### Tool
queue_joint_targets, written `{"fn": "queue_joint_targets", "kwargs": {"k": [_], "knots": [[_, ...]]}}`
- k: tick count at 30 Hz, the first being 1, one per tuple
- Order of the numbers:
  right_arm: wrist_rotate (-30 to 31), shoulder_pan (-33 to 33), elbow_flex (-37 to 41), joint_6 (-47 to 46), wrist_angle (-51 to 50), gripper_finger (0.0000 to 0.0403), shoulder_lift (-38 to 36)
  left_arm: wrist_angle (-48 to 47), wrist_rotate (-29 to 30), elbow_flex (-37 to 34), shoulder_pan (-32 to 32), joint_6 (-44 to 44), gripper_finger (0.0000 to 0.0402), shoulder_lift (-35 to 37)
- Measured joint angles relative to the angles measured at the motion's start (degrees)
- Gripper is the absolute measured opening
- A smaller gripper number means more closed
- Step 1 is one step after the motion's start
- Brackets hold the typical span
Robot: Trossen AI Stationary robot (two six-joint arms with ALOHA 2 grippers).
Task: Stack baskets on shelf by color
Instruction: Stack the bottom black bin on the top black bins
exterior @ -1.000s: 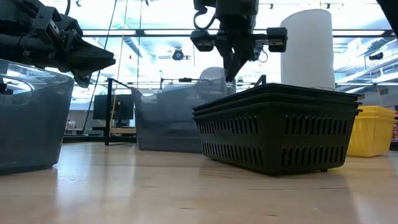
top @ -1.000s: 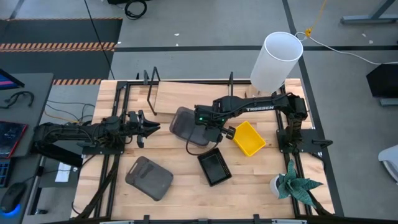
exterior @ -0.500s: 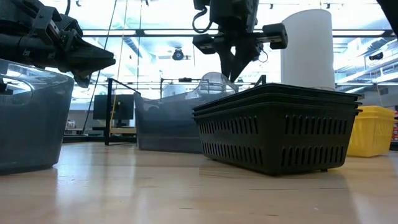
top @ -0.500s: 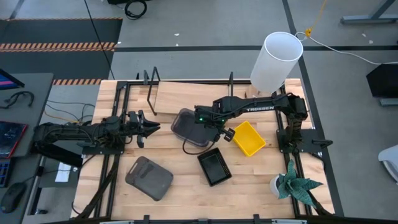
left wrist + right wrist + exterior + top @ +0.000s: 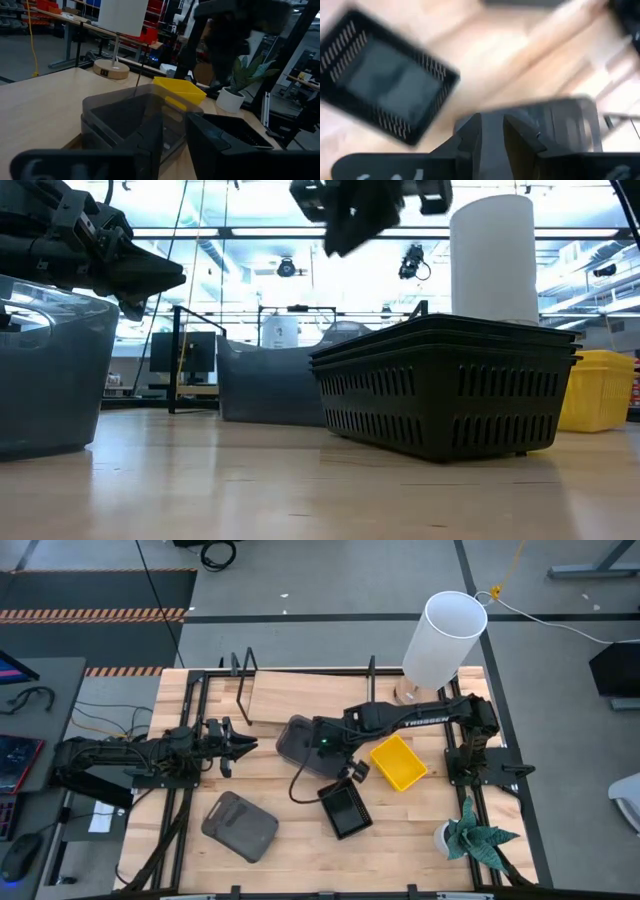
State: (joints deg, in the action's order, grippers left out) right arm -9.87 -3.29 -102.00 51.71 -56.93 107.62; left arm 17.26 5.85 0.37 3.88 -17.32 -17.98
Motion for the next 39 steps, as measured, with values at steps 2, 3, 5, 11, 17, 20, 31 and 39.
{"fn": "queue_joint_targets", "kwargs": {"k": [2, 3, 5, 11, 17, 20, 31, 39], "knots": [[-4.70, -0.10, 0.12, -4.17, 3.51, 0.0083, 0.06, 0.01, 0.02, 0.01, 0.01, 0.01, 0.0090, 0.00], [-7.19, -0.13, 0.66, -6.62, 6.06, 0.0083, 0.05, 0.00, 0.02, 0.01, 0.01, -0.02, 0.0089, 0.00], [-11.70, -0.17, 2.35, -12.04, 11.73, 0.0083, 0.05, 0.02, 0.02, 0.02, 0.00, 0.02, 0.0087, 0.00], [-17.07, -1.13, 6.66, -27.68, 24.91, 0.0083, 0.11, 0.02, 0.01, 0.00, 0.00, -0.02, 0.0088, 0.00], [-17.22, -3.56, 13.85, -36.35, 35.27, 0.0083, 0.08, 0.02, 0.01, 0.01, 0.00, 0.02, 0.0090, 0.00], [-15.83, -5.44, 17.17, -37.02, 38.06, 0.0083, 0.23, 0.01, 0.01, 0.02, 0.01, 0.00, 0.0086, 0.00], [0.33, -9.62, 19.68, -37.73, 28.48, 0.0083, -10.39, 0.02, 0.02, 0.00, 0.02, -0.02, 0.0089, 0.00], [9.79, -9.66, 37.50, -38.08, 44.33, 0.0083, -26.57, 0.10, 0.17, 0.00, 0.02, -0.04, 0.0089, 0.00]]}}
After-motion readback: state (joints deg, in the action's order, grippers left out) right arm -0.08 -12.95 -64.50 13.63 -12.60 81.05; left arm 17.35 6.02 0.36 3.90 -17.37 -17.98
